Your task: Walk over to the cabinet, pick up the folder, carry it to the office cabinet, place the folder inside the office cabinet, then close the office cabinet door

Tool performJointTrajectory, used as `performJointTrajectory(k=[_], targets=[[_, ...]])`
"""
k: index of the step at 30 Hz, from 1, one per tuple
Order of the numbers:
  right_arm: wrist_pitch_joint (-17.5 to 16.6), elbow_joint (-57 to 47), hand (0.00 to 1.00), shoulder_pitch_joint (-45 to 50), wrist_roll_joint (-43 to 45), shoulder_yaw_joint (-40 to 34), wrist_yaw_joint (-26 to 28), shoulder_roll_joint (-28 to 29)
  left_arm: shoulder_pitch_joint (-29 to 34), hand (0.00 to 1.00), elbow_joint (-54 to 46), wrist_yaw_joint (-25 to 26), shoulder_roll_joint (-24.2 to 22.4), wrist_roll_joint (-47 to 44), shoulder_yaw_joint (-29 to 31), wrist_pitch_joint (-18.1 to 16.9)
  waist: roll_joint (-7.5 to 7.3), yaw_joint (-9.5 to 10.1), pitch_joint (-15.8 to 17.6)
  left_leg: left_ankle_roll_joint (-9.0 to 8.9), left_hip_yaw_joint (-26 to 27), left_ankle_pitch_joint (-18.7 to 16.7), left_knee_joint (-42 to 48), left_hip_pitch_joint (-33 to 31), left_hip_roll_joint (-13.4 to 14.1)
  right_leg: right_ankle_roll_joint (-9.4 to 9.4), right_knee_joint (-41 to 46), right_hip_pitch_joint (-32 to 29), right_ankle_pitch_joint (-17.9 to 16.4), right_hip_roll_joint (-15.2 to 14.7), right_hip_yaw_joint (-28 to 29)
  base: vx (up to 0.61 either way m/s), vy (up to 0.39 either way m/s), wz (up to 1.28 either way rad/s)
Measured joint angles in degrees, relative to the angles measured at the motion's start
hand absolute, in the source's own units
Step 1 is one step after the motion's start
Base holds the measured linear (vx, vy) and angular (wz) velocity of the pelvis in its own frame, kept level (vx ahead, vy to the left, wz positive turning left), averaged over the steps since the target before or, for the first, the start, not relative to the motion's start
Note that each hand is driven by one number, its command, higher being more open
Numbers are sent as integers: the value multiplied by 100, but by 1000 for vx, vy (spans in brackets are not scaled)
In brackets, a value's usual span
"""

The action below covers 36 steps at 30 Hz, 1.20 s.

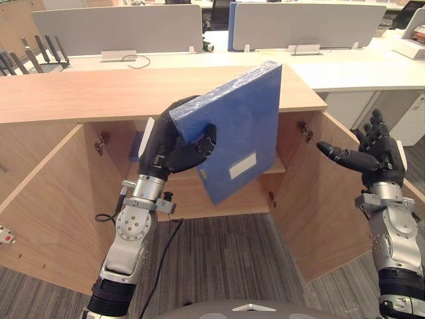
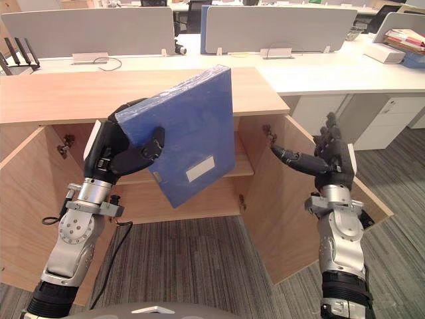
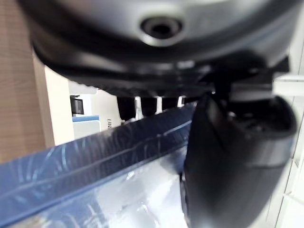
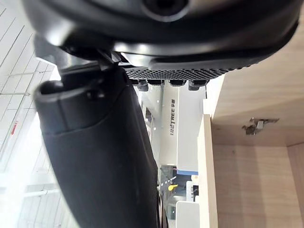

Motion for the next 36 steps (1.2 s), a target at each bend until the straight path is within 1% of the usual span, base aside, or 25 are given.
performJointTrajectory(k=[5,8,12,19,25,27,29,31,32,34,35,36], targets=[[-2,-53,100,-286,276,374,316,-11,-28,0,0,-139,8,-16,-168,-3,11,24,-8,6,-1,8,1,-52,-1,2,3,-54,11,0,-1,0,0,0],[-2,-68,100,-445,281,680,514,-11,-69,0,0,-166,5,-16,-288,-3,12,25,-9,7,-3,10,2,-51,-2,3,5,-51,14,0,-3,0,0,0],[1,-72,100,-569,543,968,726,-12,-284,0,1,-174,-20,-15,-410,-8,24,47,-16,9,-20,20,0,-51,-4,3,12,-44,13,0,-21,0,0,0],[2,-68,100,-847,654,1238,863,-12,-425,0,43,-127,-25,-14,-438,-16,42,21,-28,12,-45,59,-6,-53,3,-3,12,-40,17,0,-48,0,0,0],[19,47,100,-1173,664,1570,1103,-70,-707,0,391,-115,-11,-54,-595,-23,48,19,-32,22,-55,87,-17,-62,11,-10,-82,-11,75,4,-54,0,0,0],[23,195,100,-1344,673,1701,1186,-155,-717,0,402,-144,1,-273,-616,-23,49,20,-33,27,-50,91,-17,-72,11,-3,-184,33,147,4,-52,0,0,0],[30,367,100,-1558,786,1887,1290,-279,-719,0,418,-270,109,-746,-644,-21,49,25,-33,28,-50,98,-14,-83,12,-3,-210,41,174,8,-48,0,0,0],[31,449,100,-1728,898,2032,1361,-325,-758,0,432,-411,330,-1420,-633,-21,49,43,-33,26,-50,103,-8,-82,18,-9,-214,43,182,15,-45,0,0,0],[29,511,100,-1794,904,2073,1395,-328,-794,0,454,-443,389,-1607,-633,-20,48,43,-34,26,-50,105,-7,-82,20,-12,-220,44,189,17,-43,0,0,0],[28,791,100,-2046,1175,2224,1508,-344,-993,0,620,-689,590,-2441,-642,-13,46,83,-35,26,-43,114,-6,-83,25,-22,-310,84,252,24,-39,-15,-1,-1],[26,824,100,-2099,1232,2261,1527,-345,-1017,0,647,-708,634,-2576,-648,-12,46,88,-36,26,-41,115,-7,-83,26,-19,-327,92,264,25,-38,0,0,0],[19,882,100,-2190,1343,2347,1560,-359,-1057,0,700,-805,721,-2938,-657,-7,43,92,-37,26,-42,117,-8,-83,27,-19,-377,121,292,26,-42,0,0,0]])
